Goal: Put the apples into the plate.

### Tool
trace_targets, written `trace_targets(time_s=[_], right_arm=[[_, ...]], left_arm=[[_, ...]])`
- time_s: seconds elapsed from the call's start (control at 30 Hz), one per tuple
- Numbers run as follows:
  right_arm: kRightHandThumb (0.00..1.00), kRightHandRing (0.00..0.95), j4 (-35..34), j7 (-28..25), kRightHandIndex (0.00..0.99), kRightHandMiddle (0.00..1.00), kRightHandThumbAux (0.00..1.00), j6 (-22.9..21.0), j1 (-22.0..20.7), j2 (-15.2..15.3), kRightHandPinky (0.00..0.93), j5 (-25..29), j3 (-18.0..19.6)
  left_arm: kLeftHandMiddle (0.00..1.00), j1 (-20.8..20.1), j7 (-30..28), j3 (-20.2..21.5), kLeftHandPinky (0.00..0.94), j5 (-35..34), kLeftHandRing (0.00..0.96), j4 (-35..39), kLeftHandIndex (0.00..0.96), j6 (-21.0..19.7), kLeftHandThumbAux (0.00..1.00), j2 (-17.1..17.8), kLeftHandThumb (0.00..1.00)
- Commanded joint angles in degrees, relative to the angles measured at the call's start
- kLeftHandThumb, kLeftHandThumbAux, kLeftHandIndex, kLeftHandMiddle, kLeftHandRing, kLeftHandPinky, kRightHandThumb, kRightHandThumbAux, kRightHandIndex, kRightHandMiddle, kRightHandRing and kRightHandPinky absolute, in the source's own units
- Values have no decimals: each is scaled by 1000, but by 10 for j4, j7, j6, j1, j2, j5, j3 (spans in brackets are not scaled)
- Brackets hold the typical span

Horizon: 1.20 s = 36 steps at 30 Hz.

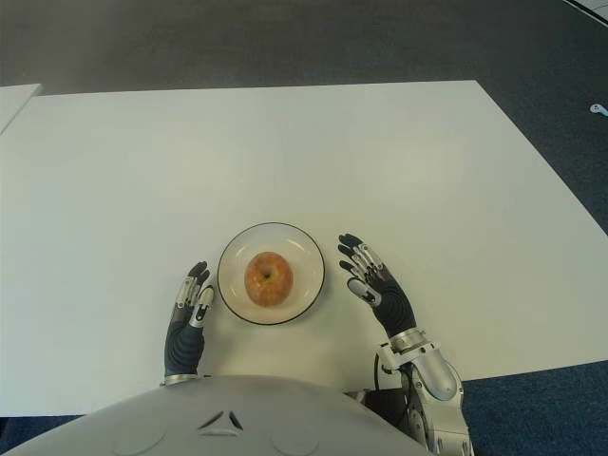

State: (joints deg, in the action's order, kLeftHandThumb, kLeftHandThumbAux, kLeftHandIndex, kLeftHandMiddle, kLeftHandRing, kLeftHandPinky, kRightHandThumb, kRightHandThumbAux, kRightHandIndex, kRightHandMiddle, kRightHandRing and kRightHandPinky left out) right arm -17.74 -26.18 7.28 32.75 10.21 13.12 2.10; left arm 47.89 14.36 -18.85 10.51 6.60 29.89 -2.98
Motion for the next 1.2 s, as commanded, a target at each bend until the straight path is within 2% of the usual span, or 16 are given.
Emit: trace_targets(time_s=[0.03, 0.17, 0.33, 0.53, 0.73, 0.97, 1.2], right_arm=[[167, 0, 56, -7, 0, 0, 450, 20, -25, -2, 0, 5, -2], [194, 0, 101, -15, 0, 0, 438, 46, -41, -11, 0, 18, 1], [220, 0, 138, -26, 0, 0, 436, 72, -54, -19, 0, 35, 5], [231, 0, 158, -31, 0, 0, 441, 91, -66, -26, 0, 38, 3], [236, 0, 193, -28, 0, 0, 454, 114, -78, -38, 0, 29, -2], [232, 0, 257, -33, 0, 0, 481, 170, -90, -56, 0, 22, -8], [216, 0, 309, -28, 0, 3, 519, 212, -97, -66, 0, 10, -14]], left_arm=[[0, -5, -19, -36, 48, -22, 0, 10, 3, 8, 312, -16, 50], [0, -10, -32, -35, 49, -40, 0, 12, 11, 21, 322, -9, 47], [0, -19, -45, -26, 51, -58, 0, 33, 24, 12, 332, -1, 51], [9, -19, -41, -27, 56, -73, 5, 42, 40, 1, 355, -8, 78], [23, -41, -32, -16, 61, -69, 16, 20, 50, 12, 369, -18, 100], [22, -49, -18, 7, 53, -35, 10, -28, 46, 46, 366, -9, 85], [15, -33, 11, 23, 56, 6, 6, -71, 27, 93, 342, -10, 57]])
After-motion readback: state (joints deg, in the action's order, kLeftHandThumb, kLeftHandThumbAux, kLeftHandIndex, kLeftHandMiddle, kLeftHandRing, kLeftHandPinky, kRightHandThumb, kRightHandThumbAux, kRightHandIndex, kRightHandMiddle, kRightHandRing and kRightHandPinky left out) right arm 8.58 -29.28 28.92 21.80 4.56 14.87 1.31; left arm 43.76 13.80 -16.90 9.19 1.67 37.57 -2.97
